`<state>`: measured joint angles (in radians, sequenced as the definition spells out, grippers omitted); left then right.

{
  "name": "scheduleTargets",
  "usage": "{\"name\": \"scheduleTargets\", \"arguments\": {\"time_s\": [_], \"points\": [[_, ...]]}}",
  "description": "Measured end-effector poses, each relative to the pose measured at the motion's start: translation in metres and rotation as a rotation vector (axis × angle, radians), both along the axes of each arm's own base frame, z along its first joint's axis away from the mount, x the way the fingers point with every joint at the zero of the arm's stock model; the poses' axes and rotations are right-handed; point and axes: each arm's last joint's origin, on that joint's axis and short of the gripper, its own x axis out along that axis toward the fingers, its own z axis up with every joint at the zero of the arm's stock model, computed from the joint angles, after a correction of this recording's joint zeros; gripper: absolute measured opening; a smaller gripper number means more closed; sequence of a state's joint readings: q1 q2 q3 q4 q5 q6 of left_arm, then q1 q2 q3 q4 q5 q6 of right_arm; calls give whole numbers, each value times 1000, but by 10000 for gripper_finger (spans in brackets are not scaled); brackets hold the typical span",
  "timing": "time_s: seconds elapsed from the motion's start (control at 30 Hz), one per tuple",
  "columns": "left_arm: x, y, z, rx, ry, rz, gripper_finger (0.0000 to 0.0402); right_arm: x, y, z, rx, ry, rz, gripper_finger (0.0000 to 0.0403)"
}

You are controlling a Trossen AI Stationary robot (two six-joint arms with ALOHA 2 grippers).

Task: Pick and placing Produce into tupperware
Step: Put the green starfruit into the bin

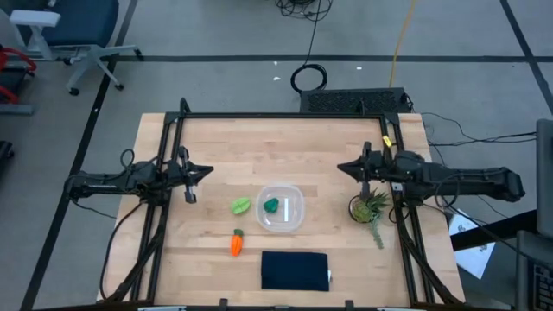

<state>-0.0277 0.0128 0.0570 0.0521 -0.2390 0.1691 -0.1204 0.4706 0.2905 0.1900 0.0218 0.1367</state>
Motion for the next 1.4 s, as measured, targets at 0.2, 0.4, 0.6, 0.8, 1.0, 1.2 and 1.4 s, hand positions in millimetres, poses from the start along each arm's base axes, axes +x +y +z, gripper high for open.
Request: {"name": "scheduleTargets", "arguments": {"time_s": [0.2, 0.4, 0.6, 0.8, 1.0, 1.2, 1.4], "points": [[0, 0, 0, 6, -3, 1, 26, -4, 4, -31, 44, -15, 82, 0], [0, 0, 0, 5, -2, 0, 26, -8, 5, -39, -15, -24, 91, 0], [0, 0, 0, 5, 0, 0, 26, -10, 6, -35, -74, -54, 121, 0], [0, 0, -2, -28, 14, -4, 26, -12, 7, -32, -87, -89, 169, 0], [0, 0, -8, -70, 72, -5, 26, -13, 9, -33, -85, -81, 224, 0], [0, 0, -10, -86, 84, -10, 26, -13, 9, -33, -84, -79, 224, 0], [1, -2, -10, -67, 90, -86, 26, -13, 9, -33, -89, -81, 224, 0]]}}
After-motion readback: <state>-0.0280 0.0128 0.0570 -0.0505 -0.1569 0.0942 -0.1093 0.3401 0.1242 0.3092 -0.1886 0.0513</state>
